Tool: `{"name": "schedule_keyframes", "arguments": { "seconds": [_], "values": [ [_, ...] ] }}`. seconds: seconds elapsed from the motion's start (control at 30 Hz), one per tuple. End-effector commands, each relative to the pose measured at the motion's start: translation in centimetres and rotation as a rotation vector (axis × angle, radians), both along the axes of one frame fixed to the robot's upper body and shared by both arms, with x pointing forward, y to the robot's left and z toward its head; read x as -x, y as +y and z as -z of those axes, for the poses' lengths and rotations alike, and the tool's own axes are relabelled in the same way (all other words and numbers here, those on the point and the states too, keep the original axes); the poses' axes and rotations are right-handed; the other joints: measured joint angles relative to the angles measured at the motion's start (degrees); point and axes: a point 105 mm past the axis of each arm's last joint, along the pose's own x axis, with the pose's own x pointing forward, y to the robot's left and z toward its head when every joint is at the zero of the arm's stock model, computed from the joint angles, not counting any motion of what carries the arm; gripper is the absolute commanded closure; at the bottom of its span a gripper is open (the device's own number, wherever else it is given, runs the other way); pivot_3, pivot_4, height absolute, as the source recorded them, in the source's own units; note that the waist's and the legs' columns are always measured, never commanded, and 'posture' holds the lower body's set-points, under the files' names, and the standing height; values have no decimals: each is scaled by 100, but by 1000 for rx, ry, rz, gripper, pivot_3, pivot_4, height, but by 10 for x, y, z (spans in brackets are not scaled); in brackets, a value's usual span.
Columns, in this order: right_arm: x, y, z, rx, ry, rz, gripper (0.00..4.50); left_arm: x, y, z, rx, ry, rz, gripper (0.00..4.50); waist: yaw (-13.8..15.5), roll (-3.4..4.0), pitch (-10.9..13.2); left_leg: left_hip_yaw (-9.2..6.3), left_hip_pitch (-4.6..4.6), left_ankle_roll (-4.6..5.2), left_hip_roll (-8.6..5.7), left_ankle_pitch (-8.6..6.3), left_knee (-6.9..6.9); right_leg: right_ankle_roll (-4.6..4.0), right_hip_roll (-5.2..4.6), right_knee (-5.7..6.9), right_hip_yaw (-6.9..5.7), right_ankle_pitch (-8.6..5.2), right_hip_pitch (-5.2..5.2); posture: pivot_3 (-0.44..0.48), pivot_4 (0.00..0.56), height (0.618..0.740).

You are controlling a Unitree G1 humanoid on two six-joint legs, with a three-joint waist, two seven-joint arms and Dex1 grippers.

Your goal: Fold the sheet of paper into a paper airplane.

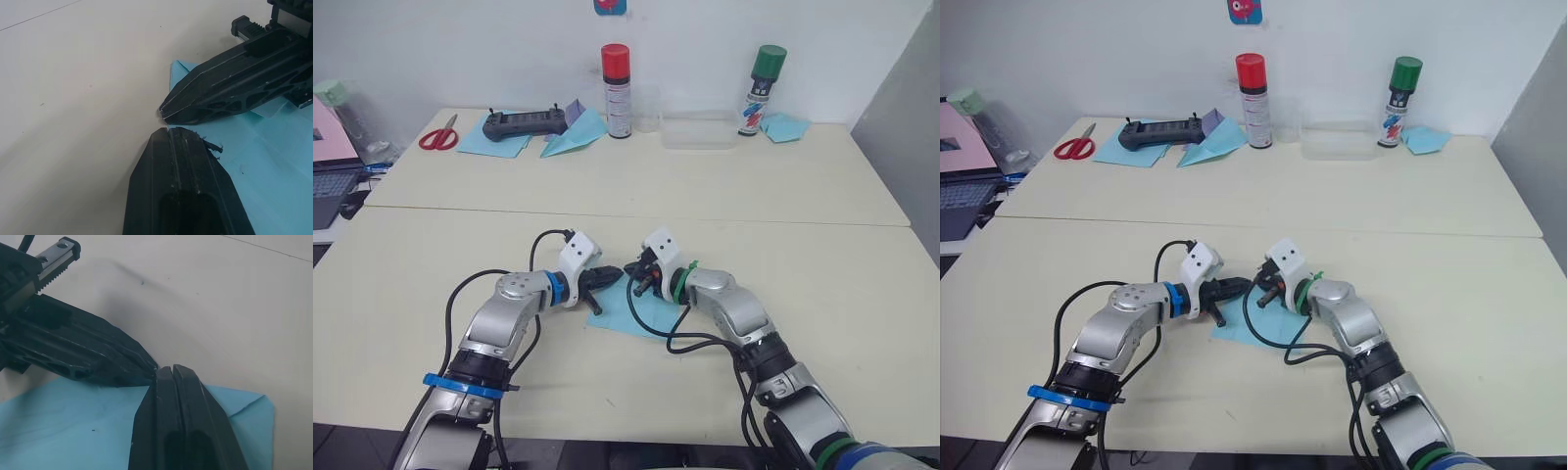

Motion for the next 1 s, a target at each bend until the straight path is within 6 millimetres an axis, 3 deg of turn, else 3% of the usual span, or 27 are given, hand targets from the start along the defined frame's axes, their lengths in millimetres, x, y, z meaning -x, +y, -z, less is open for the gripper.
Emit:
{"name": "schedule_keyframes", "arguments": {
  "seconds": [0.03, 0.3, 0.53, 0.63, 0.73, 0.83, 0.93, 1.0],
  "values": [
    [-9, -20, 12, 70, 13, 91, 4500, 6, 2, 18, -45, 67, -2, 4488, 0, 0, -1, 0, 1, 0, 0, 0, 0, 0, 0, 0, 1, 0, 1, 0, 150, 740],
    [-23, -55, 23, 143, -12, 212, 4500, 7, 1, 20, -45, 74, 3, 4488, 10, -1, -4, 0, 3, 0, -2, 0, 2, 1, -2, -3, 1, 0, 7, 0, 150, 740],
    [-28, -67, 22, 145, -34, 260, 4500, 8, -3, 20, -37, 85, 16, 4488, 12, -2, -7, 0, 5, 0, -2, 0, 2, 1, -2, -4, 0, 0, 11, 0, 150, 740],
    [-28, -64, 3, 78, -110, 233, 4500, 7, -6, 19, -29, 85, 20, 4488, 26, -1, -7, -1, 5, 0, -3, 0, 2, 1, -2, -5, 0, 0, 13, 0, 150, 740],
    [-31, -79, -23, 66, -189, 197, 4500, 7, -11, 20, -31, 82, 29, 4488, 61, 2, -2, -1, -2, 0, -11, 0, 3, 2, -8, -8, 0, -1, 11, 0, 150, 740],
    [-20, -87, -38, -42, -81, 139, 3865, 5, -12, 20, -33, 74, 29, 4500, 64, 1, -2, -1, -8, 0, -18, 0, 3, 4, -15, -12, 2, 0, 8, 0, 150, 740],
    [-10, -101, -49, -130, 57, 138, 2832, 4, -13, 20, -33, 73, 32, 4500, 63, 5, 0, -6, -5, 1, -11, 0, 0, 3, -8, -7, -4, -1, 7, 0, 150, 740],
    [4, -109, -45, -182, 226, 140, 2080, 5, -14, 21, -33, 75, 35, 4500, 70, 10, 2, -10, -5, 1, -8, 0, 0, 1, -5, -5, -6, -2, 8, 0, 150, 740]
  ]
}}
